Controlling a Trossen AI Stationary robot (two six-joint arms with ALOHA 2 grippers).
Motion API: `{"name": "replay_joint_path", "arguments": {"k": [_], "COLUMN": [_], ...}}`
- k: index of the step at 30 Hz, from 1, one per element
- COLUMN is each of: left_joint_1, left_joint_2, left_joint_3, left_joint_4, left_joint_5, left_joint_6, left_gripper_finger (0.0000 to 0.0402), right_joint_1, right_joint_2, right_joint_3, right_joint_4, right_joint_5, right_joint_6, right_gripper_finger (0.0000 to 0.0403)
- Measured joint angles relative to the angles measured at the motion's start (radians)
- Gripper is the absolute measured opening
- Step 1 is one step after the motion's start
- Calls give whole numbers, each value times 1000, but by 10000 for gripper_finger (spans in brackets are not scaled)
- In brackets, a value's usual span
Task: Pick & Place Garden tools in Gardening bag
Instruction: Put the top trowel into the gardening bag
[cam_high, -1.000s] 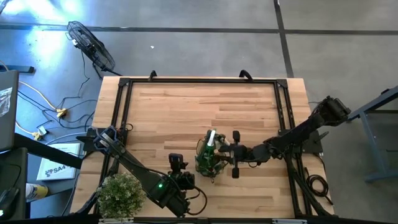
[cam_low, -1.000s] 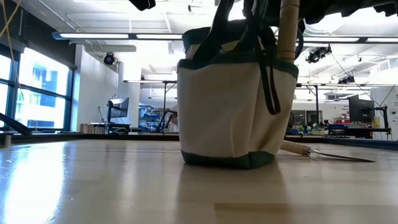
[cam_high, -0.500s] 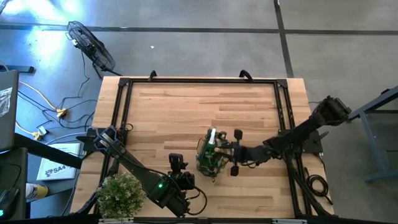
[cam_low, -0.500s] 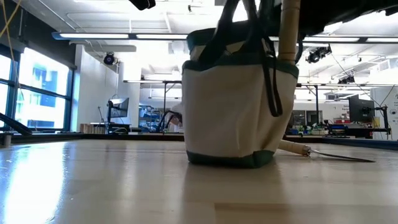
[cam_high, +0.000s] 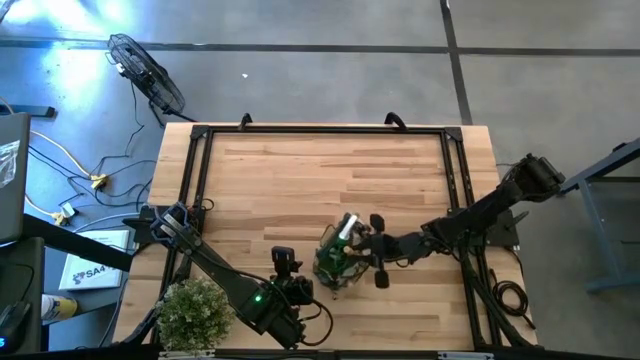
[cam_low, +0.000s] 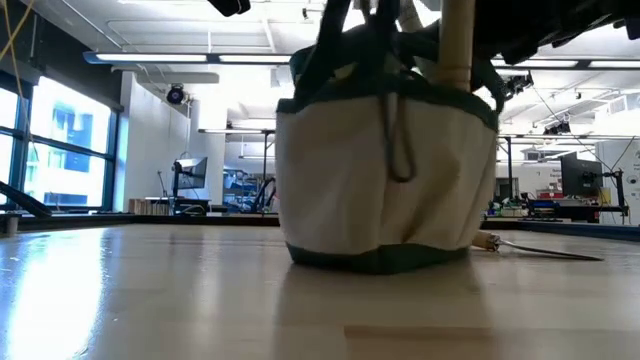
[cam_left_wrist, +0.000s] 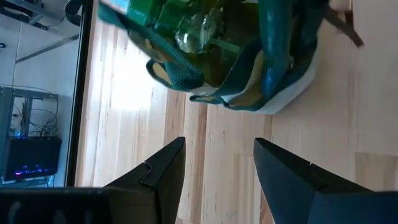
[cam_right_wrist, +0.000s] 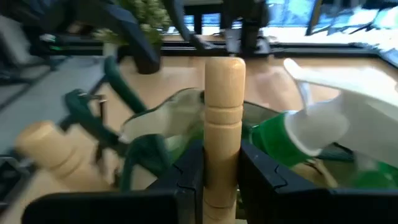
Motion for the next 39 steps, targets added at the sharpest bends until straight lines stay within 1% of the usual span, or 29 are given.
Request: {"name": "replay_joint_path", "arguments": {"k": [2,5,9,13,16,21,29,35,39], "left_joint_1": [0,0,0,0,0,0,0,0,0], "left_joint_2": [0,0,0,0,0,0,0,0,0], "left_joint_3": [0,0,0,0,0,0,0,0,0], "left_joint_4": [0,1,3,6,7,7,7,7,7], "left_joint_5": [0,-1,-1,1,1,2,2,3,3], "left_joint_6": [0,0,-7,-10,-11,-11,-11,-11,-11], "left_gripper_finger": [182,182,182,182,182,182,182,182,182], "right_joint_1": [9,33,55,62,61,61,61,61,61], "right_joint_2": [0,0,0,0,0,0,-2,-2,0], "right_joint_3": [0,0,0,0,0,0,2,1,0], "right_joint_4": [1,0,-13,-71,-108,-115,-154,-167,-167], "right_joint_5": [-17,-2,86,178,218,218,176,158,143], "right_joint_6": [23,20,11,9,19,19,57,91,87], "right_gripper_finger": [57,56,56,56,56,56,57,94,101]}}
